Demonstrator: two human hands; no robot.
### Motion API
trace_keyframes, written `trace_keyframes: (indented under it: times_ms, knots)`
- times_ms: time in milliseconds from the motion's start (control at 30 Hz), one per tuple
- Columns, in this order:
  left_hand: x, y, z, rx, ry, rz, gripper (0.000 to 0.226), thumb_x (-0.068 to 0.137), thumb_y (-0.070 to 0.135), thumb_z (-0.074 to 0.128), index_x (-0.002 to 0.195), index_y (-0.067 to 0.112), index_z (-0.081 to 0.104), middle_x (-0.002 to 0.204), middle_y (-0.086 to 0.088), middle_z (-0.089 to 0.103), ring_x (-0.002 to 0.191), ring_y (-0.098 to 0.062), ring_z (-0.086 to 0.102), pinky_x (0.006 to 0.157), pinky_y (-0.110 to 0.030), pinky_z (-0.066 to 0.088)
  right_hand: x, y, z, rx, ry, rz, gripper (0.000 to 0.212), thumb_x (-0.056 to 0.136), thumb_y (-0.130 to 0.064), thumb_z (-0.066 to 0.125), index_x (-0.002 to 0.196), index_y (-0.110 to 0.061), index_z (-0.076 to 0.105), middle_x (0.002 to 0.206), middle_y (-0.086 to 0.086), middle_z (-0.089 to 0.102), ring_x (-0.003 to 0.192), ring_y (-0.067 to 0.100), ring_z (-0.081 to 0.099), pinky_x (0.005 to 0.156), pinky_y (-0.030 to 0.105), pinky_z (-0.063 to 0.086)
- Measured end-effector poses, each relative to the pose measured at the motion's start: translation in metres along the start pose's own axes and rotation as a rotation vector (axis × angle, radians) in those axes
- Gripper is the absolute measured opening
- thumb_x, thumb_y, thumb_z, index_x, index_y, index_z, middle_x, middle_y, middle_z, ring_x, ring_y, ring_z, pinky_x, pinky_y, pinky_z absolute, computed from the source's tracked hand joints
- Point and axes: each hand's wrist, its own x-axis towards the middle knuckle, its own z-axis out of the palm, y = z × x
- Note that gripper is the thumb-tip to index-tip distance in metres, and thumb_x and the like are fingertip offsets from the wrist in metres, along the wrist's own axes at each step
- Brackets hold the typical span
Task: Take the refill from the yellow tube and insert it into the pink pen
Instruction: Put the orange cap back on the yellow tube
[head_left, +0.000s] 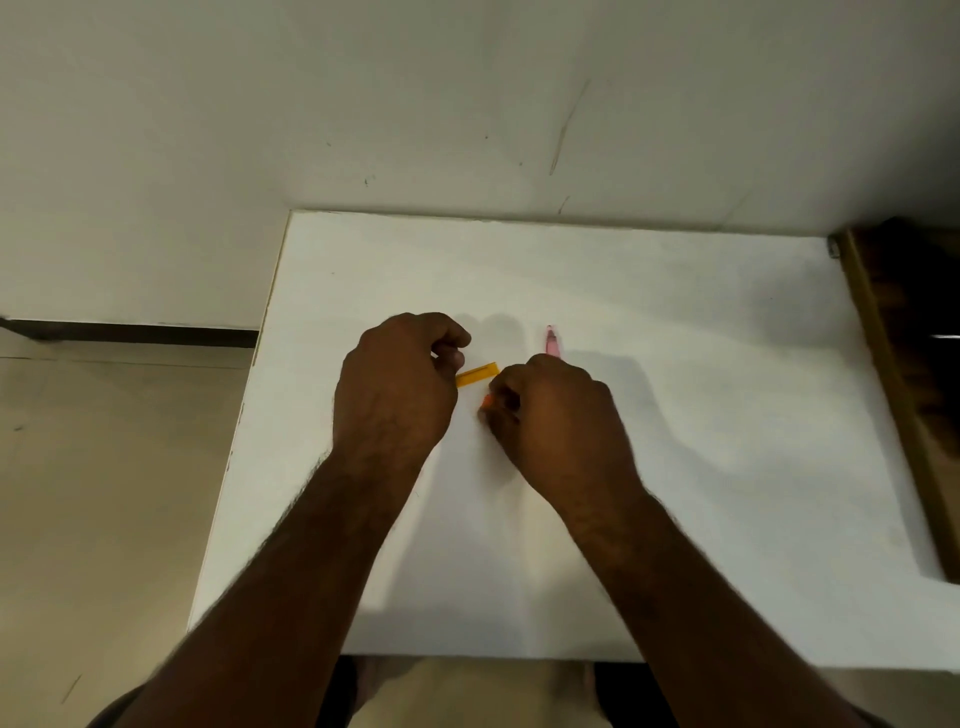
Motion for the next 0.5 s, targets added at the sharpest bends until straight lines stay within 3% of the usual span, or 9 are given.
trace_keyframes:
  times_ms: [133,233,333,500]
  knots:
    - [-0.001,-0.001,-0.002,0.018,-0.037,0.010,0.022,0.092,0.015,0.063,0.105,0.031,0.071,0.092,0.016,0.068,0.073,0.006,0.057,0.065,-0.008,0.035,0.001,0.000,0.004,0.016,0.018,-0.008,0.019,0.098,-0.033,0.059,0.098,-0.020,0.072,0.090,-0.001,0.067,0.076,0.019,0.063,0.067,0.026,0.041]
    - [0.000,-0.003,-0.002,0.112,-0.045,0.042,0.020,0.087,0.032,0.073,0.107,0.033,0.070,0.099,0.013,0.069,0.089,-0.009,0.065,0.080,-0.028,0.048,0.001,0.001,0.002,0.081,0.027,0.018,0.008,0.092,-0.030,0.067,0.093,-0.022,0.070,0.086,-0.003,0.067,0.075,0.018,0.064,0.067,0.026,0.047]
    - [0.000,-0.004,-0.001,0.213,-0.069,0.045,0.029,0.080,0.044,0.077,0.107,0.036,0.069,0.102,0.011,0.068,0.097,-0.015,0.064,0.091,-0.040,0.047,0.005,0.006,-0.008,0.309,0.105,0.127,0.006,0.084,-0.027,0.076,0.082,-0.026,0.070,0.081,-0.009,0.071,0.071,0.010,0.066,0.070,0.028,0.053]
    - [0.001,-0.003,0.003,0.286,-0.041,0.108,0.017,0.080,0.044,0.074,0.093,0.034,0.072,0.092,0.007,0.065,0.092,-0.018,0.063,0.084,-0.038,0.043,0.011,0.017,-0.024,0.756,0.141,0.339,0.008,0.086,-0.020,0.074,0.079,-0.021,0.077,0.069,-0.004,0.075,0.069,0.015,0.073,0.081,0.044,0.062]
